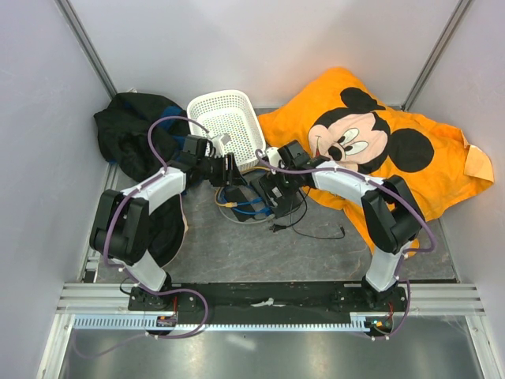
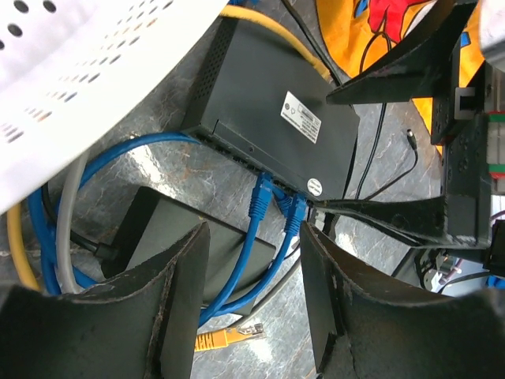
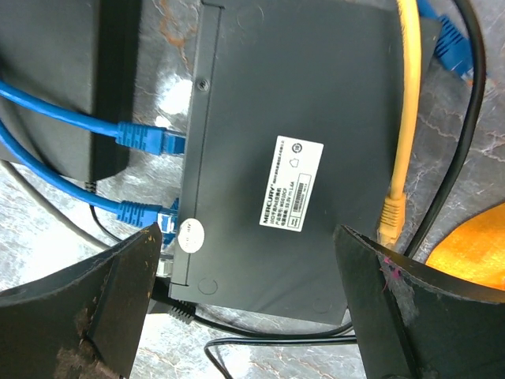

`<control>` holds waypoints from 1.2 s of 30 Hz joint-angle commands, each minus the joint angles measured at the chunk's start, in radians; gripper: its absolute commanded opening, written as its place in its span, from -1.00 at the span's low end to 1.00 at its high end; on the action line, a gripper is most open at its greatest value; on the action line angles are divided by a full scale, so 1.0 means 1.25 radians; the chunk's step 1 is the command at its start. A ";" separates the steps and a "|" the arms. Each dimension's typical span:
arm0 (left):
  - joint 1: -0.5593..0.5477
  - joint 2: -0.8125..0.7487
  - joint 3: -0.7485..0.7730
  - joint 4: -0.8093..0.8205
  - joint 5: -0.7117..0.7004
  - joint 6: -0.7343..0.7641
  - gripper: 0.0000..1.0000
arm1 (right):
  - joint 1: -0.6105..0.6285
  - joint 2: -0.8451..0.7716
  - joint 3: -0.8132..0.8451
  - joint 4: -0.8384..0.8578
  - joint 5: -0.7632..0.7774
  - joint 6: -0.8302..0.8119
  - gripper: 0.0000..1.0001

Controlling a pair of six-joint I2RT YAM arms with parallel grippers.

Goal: Pull the plug from the switch port

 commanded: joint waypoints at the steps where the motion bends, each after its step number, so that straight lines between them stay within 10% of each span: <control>1: 0.005 -0.035 -0.018 0.036 -0.003 -0.031 0.13 | 0.000 0.017 0.008 -0.010 0.006 -0.004 0.96; 36: 0.011 -0.046 -0.047 0.040 0.003 -0.029 0.12 | 0.046 0.103 0.032 -0.053 0.090 0.003 0.96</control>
